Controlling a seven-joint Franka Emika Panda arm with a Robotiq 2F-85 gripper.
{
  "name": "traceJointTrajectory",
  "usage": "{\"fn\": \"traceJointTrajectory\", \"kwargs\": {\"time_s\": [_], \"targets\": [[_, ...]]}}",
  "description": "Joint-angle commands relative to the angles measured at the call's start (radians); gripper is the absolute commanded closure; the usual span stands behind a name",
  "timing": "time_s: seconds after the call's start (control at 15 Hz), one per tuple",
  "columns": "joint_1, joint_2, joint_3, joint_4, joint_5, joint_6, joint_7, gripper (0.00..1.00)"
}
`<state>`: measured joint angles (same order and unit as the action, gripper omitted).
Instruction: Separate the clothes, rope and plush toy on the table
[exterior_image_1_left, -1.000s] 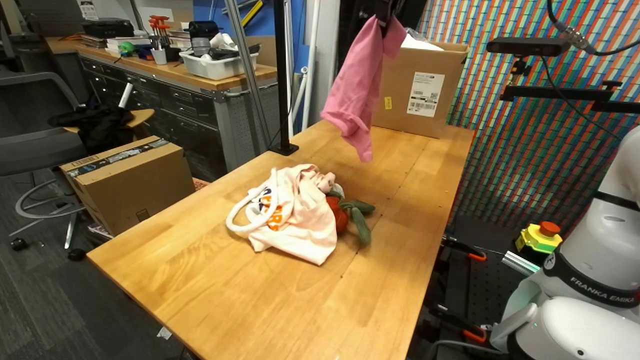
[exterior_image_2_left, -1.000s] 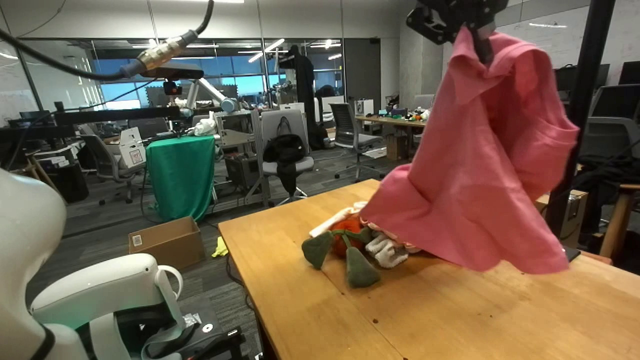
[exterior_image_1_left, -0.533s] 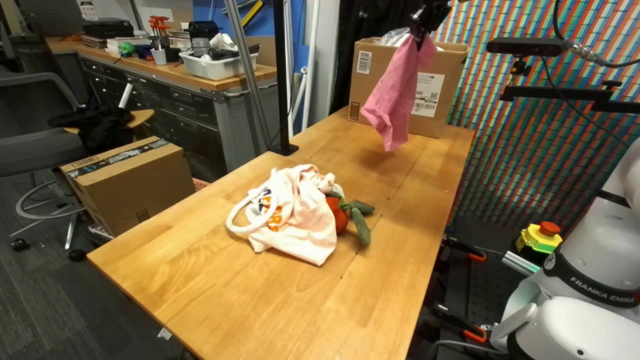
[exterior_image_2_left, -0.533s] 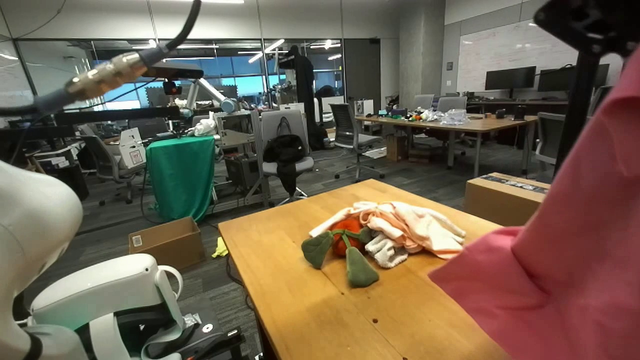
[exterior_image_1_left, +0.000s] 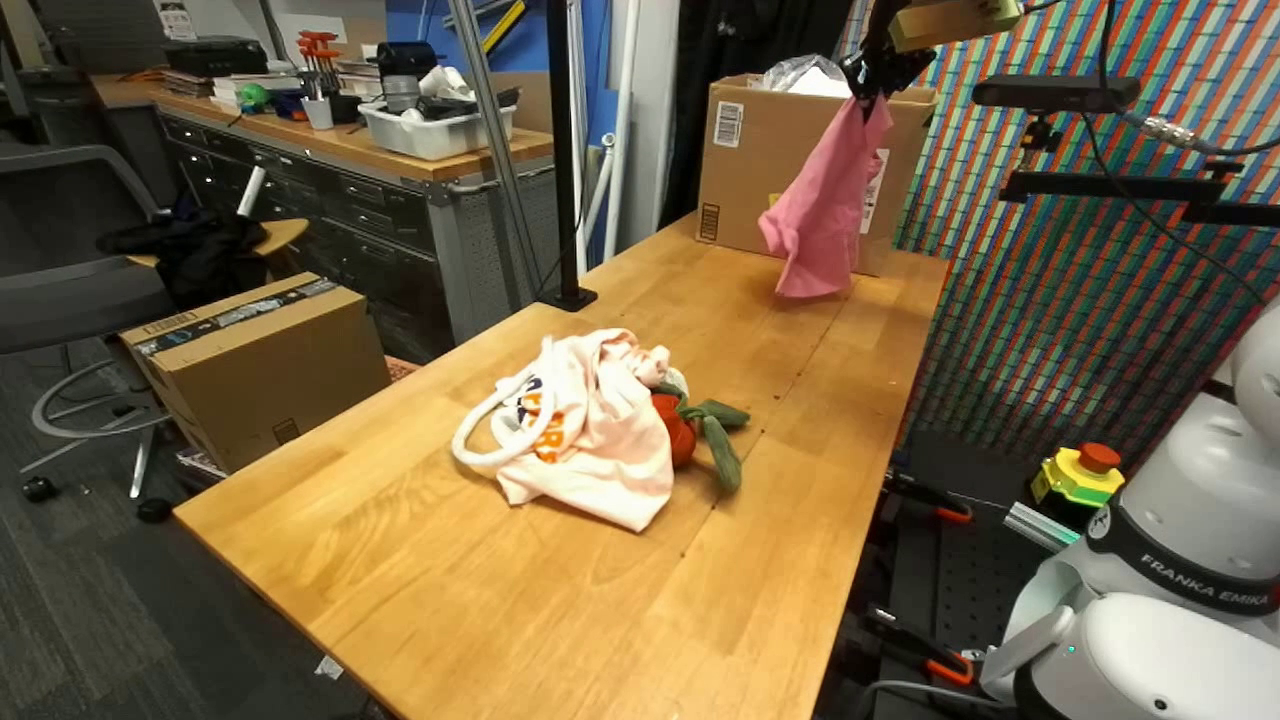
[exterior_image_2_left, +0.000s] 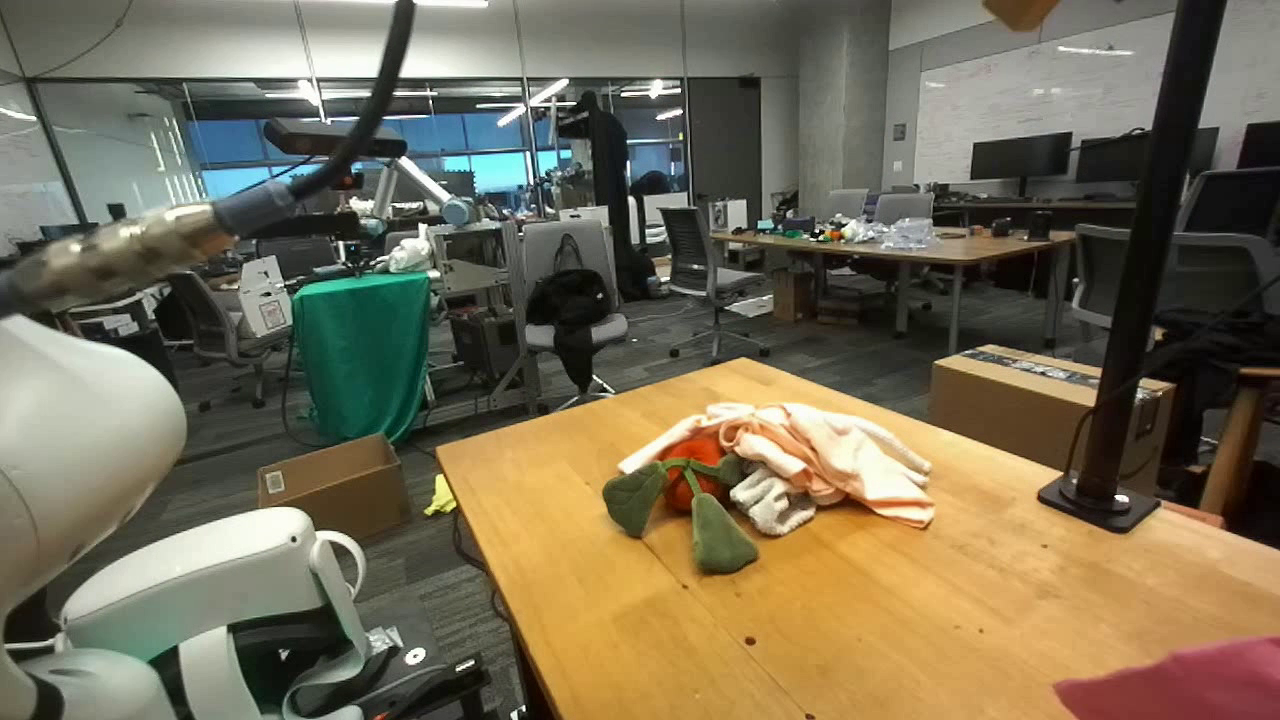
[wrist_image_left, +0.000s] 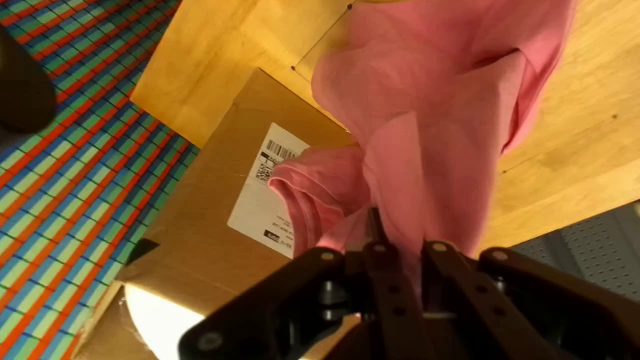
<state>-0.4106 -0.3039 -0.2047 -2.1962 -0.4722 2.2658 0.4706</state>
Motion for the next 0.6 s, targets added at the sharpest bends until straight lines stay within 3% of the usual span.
{"fn": "traceJointTrajectory", "kwargs": {"time_s": [0.0, 0.13, 0.33, 0.53], "targets": [[-0.048, 0.018, 0.042, 0.010, -0.121, 0.018, 0.237, 0.69], [-0.043, 0.020, 0.049, 0.012, -0.187, -0.008, 0.335, 0.62], [-0.023, 0.016, 0.054, 0.011, -0.258, -0.042, 0.425, 0.39], [0.017, 0.005, 0.065, -0.002, -0.277, -0.074, 0.434, 0.15]]}}
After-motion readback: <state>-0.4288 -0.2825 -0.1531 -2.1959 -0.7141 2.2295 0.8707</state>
